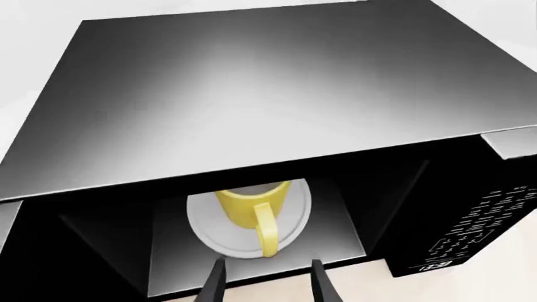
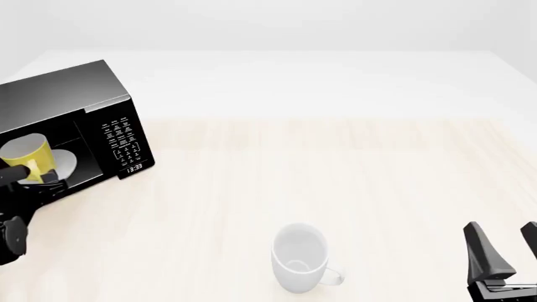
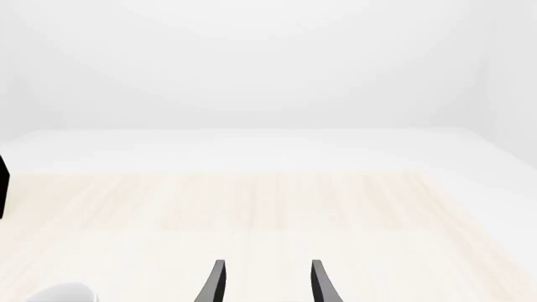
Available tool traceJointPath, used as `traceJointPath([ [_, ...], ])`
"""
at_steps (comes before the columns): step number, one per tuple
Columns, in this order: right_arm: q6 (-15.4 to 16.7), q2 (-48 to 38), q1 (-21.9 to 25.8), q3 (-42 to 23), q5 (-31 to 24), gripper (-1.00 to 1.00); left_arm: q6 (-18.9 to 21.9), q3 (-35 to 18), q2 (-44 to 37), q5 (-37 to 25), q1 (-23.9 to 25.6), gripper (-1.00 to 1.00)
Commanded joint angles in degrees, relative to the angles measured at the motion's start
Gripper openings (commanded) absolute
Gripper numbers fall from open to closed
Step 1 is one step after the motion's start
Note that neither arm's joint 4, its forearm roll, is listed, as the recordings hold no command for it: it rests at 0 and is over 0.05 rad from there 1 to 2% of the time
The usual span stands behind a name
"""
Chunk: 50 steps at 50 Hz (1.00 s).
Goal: Put the yellow and white mug in the microwave and close it.
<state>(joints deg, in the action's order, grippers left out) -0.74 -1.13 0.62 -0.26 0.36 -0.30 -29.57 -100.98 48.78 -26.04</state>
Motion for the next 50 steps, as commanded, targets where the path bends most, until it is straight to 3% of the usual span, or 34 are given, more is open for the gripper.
traceJointPath([
  [1, 0.0, 0.01, 0.13, 0.06, 0.03, 1.0, 0.23, 2.57, 4.95, -0.79, -0.63, 1.0],
  [25, -0.01, -0.02, 0.14, 0.06, 0.04, 1.0, 0.14, 9.28, 23.39, -10.22, -0.87, 1.0],
  [38, 0.0, -0.02, 0.16, 0.06, 0.05, 1.0, 0.18, 9.1, 36.81, -24.25, 0.2, 1.0],
  [50, 0.0, -0.02, 0.14, 0.06, 0.04, 1.0, 3.91, 6.63, 46.66, -35.64, 0.95, 1.0],
])
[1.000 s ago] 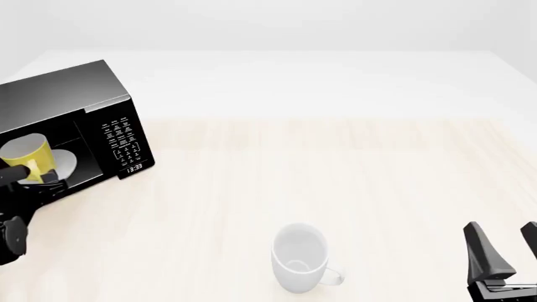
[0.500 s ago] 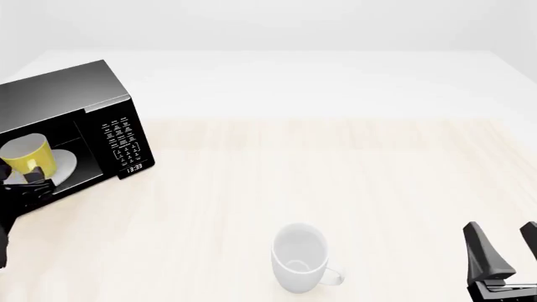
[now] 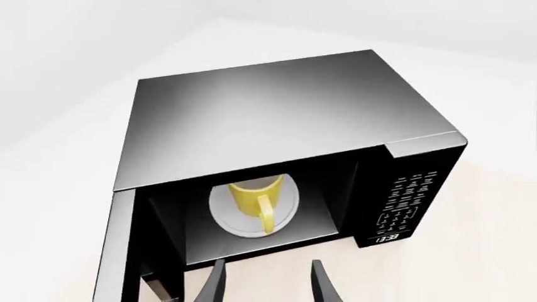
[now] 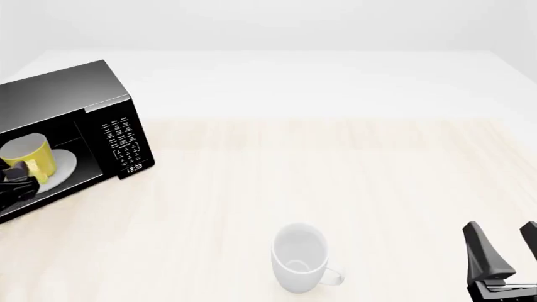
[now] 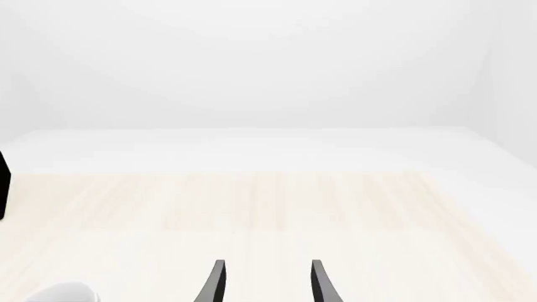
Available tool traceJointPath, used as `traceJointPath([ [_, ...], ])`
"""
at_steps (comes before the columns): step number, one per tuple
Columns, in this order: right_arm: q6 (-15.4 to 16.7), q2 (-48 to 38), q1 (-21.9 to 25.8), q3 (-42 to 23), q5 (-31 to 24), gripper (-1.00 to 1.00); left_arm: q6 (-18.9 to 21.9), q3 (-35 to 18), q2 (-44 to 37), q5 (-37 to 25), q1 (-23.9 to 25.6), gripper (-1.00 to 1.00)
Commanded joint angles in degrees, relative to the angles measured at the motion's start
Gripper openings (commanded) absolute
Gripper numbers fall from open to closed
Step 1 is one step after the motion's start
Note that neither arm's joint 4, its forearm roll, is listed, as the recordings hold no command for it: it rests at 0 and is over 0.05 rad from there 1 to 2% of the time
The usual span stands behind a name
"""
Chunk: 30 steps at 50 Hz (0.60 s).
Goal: Put the yellow and white mug in the microwave and close it.
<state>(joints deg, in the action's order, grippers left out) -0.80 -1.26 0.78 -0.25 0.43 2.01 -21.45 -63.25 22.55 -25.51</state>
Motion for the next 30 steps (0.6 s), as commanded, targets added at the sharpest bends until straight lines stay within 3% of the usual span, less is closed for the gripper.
traceJointPath([
  [1, 0.06, 0.1, 0.0, 0.05, -0.02, 1.0, 1.75, -1.82, 9.79, -10.34, 0.52, 1.0],
  [14, 0.05, 0.13, 0.0, 0.05, -0.03, 1.0, 2.99, -9.78, 22.2, -27.81, -0.73, 1.0],
  [23, 0.07, 0.13, -0.01, 0.05, -0.03, 1.0, -0.72, -15.32, 24.68, -37.19, -2.1, 1.0],
  [30, 0.07, 0.12, 0.01, 0.05, -0.02, 1.0, -2.9, -17.34, 25.57, -40.7, -3.62, 1.0],
])
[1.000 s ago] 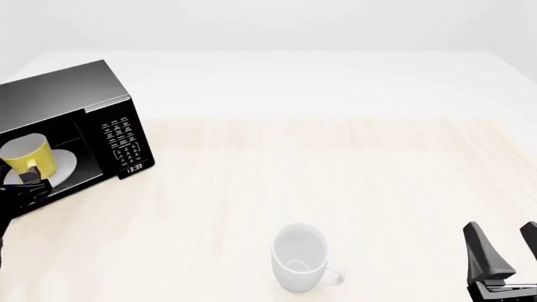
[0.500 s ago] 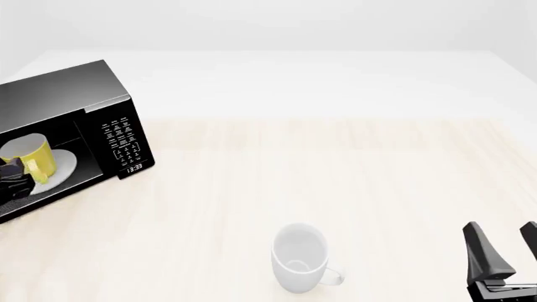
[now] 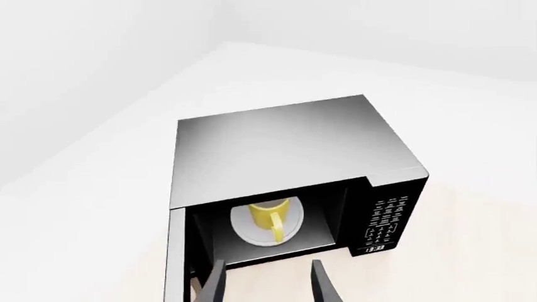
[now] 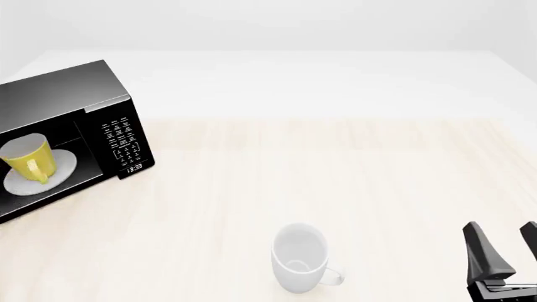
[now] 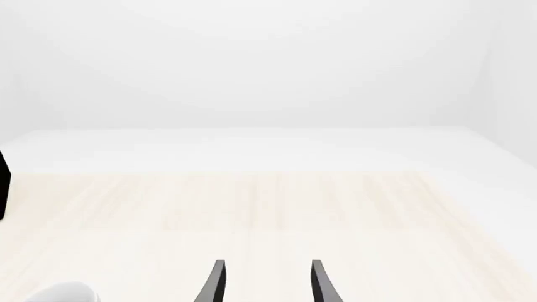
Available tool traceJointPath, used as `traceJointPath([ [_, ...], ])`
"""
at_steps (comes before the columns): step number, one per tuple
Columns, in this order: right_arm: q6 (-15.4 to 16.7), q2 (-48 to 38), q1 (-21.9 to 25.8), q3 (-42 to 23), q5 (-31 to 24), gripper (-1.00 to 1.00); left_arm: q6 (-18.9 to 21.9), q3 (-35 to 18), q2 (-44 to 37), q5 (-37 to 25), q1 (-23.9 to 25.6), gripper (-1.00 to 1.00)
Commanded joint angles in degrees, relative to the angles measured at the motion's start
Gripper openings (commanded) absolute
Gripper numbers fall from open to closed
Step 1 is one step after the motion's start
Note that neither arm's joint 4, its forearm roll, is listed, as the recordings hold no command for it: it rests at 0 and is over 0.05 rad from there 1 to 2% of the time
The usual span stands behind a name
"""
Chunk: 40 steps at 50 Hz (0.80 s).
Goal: Put the yellow and white mug in the microwave and close it.
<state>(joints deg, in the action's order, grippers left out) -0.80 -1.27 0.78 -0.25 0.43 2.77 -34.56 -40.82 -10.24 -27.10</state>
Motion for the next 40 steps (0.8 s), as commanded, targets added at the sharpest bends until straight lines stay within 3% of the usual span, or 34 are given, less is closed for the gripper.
traceJointPath([
  [1, 0.05, 0.1, 0.0, 0.05, -0.02, 1.0, -4.81, -5.0, 2.97, -8.89, -3.01, 1.0],
  [14, 0.05, 0.11, 0.0, 0.05, -0.03, 1.0, -7.46, -8.72, 2.84, -12.88, -9.12, 1.0],
  [27, 0.04, 0.05, 0.05, 0.05, 0.01, 1.0, -8.35, -10.72, -2.0, -10.59, -20.3, 1.0],
  [40, 0.01, 0.04, 0.05, 0.05, 0.02, 1.0, -9.78, -10.03, -6.3, -7.63, -26.46, 1.0],
])
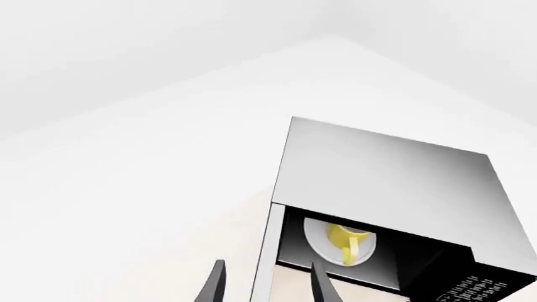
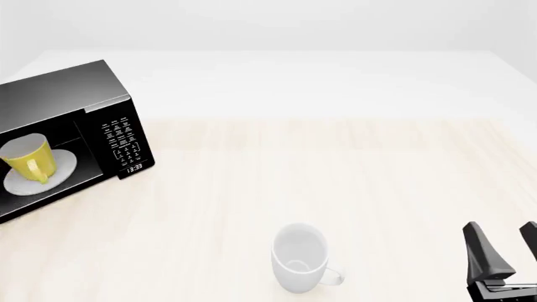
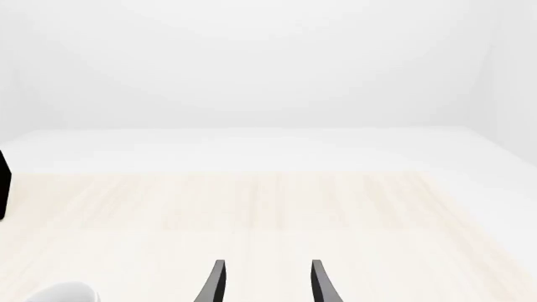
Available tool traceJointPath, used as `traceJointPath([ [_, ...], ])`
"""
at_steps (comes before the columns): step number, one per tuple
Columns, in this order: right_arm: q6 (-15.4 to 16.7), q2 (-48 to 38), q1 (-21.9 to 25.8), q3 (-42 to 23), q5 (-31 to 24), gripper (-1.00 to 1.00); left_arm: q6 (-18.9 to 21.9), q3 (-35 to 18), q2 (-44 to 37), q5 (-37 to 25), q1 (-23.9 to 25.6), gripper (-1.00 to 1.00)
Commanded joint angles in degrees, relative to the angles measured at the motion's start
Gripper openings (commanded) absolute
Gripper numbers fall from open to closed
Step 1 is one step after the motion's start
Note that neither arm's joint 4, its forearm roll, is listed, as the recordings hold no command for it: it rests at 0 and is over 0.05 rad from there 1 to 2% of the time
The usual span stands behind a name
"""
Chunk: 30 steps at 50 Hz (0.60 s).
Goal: Put the yellow and white mug in the microwave and close it.
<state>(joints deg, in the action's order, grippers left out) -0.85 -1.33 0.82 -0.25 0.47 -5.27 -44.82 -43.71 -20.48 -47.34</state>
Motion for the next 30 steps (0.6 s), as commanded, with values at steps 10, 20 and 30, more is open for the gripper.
traceJointPath([
  [10, 0.04, 0.11, 0.02, 0.05, -0.02, 1.0, -2.42, 1.36, -8.81, 5.75, -11.79, 1.0],
  [20, 0.03, 0.09, 0.03, 0.05, -0.01, 1.0, -2.22, 2.03, -12.75, 8.28, -15.62, 1.0],
  [30, 0.03, 0.08, 0.04, 0.05, 0.0, 1.0, 0.04, 2.72, -17.17, 11.15, -19.27, 1.0],
])
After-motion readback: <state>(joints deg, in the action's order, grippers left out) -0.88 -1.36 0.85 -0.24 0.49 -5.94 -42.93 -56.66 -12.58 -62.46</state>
